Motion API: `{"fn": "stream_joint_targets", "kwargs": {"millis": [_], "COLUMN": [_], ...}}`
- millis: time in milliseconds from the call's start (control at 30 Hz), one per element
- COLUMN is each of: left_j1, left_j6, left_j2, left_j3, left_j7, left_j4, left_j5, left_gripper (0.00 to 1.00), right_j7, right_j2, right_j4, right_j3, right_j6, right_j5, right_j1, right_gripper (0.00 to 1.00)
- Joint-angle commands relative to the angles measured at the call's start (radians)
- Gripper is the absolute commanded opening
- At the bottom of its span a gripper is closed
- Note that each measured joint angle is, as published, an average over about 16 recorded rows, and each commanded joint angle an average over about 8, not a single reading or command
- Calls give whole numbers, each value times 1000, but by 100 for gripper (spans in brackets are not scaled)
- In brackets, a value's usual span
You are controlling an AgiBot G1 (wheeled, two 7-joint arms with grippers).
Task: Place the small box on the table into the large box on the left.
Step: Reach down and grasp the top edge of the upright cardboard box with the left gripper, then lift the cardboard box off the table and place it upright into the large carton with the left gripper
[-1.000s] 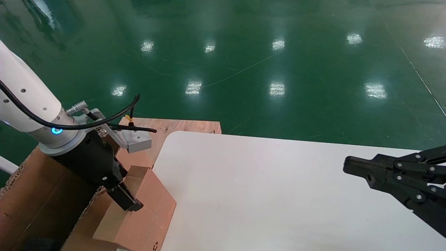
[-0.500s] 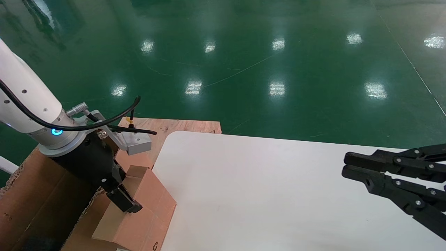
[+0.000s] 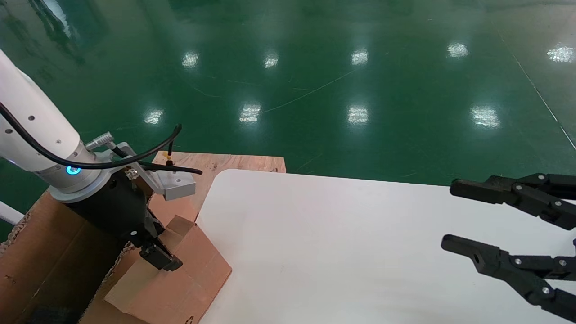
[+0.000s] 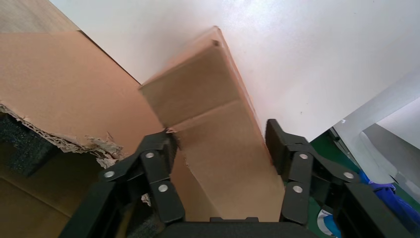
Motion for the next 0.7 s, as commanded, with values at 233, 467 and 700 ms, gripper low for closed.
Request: {"fn": "stream_joint_targets", "kwargs": {"millis": [233,467,700], "left_j1": [1,-11,-84], "left_j6": [1,-16,-124], "left_j2": [1,13,39], "left_j3": [1,-10,-73], "left_j7": [1,19,39], "left_j4": [3,23,47], "left_j5": [0,5,48], "left_gripper": [0,0,0], "right_j7": [0,0,0], "right_j2": [0,0,0], "right_j4": [0,0,0], "right_j3": [0,0,0], "right_j6": [0,0,0], "right_j5": [0,0,0], "right_j1": [0,0,0], "right_gripper": [100,100,100]}}
